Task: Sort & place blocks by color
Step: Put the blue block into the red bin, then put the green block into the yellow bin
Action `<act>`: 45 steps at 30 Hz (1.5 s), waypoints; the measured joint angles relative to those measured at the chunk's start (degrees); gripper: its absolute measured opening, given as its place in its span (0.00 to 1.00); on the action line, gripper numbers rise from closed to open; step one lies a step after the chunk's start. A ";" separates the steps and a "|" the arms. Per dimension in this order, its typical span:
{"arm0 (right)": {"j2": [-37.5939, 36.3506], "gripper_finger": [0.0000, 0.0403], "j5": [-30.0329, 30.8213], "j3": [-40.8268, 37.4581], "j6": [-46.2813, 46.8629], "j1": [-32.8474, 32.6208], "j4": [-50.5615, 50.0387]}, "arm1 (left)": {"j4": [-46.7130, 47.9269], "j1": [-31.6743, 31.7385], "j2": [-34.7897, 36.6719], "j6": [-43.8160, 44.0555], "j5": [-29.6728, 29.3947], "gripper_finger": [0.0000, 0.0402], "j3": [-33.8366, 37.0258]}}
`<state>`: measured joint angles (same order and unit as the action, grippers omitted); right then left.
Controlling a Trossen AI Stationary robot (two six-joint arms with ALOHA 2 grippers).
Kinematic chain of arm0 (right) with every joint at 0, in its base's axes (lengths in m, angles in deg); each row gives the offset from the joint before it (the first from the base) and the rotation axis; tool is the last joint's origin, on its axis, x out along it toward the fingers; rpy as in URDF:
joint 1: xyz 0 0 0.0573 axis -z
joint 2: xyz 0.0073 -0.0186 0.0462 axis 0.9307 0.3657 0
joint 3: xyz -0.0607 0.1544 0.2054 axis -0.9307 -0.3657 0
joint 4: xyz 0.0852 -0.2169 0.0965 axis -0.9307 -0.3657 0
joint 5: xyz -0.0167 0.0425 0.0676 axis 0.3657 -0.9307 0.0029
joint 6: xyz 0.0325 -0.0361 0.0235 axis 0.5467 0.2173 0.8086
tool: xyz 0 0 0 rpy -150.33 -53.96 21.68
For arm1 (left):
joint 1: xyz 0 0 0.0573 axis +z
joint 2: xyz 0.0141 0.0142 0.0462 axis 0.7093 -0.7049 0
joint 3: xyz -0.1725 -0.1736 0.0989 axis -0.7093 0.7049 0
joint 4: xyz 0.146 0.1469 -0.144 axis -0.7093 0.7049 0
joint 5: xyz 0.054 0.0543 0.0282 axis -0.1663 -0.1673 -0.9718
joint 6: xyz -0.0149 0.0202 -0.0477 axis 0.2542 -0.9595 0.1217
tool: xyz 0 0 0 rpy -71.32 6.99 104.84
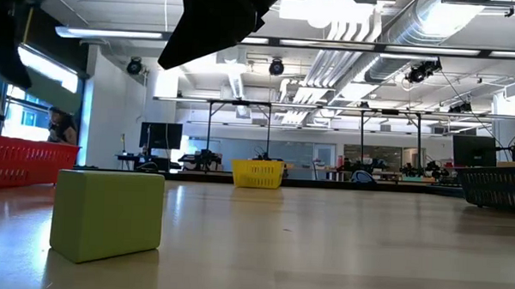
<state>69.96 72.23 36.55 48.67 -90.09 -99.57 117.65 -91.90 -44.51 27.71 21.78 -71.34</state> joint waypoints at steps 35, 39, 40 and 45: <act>0.00 0.43 -38.59 0.02 2.38 -0.26 -3.52 | 4.92 14.09 -10.64 6.02 10.03 0.35 1.04; 0.00 0.43 -42.45 0.02 2.05 -0.25 -3.50 | 4.89 15.58 -10.36 1.54 11.62 0.40 0.95; 0.00 0.43 -43.30 0.02 2.05 -0.24 -3.46 | 4.84 15.72 -10.40 0.59 11.49 0.40 0.64; 0.00 0.43 -46.76 -0.62 1.92 -0.26 -2.71 | 4.73 15.69 -10.40 -3.09 5.77 0.40 -3.48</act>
<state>69.96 25.46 35.93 50.59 -90.35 -102.28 122.37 -76.21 -54.91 24.62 27.55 -74.82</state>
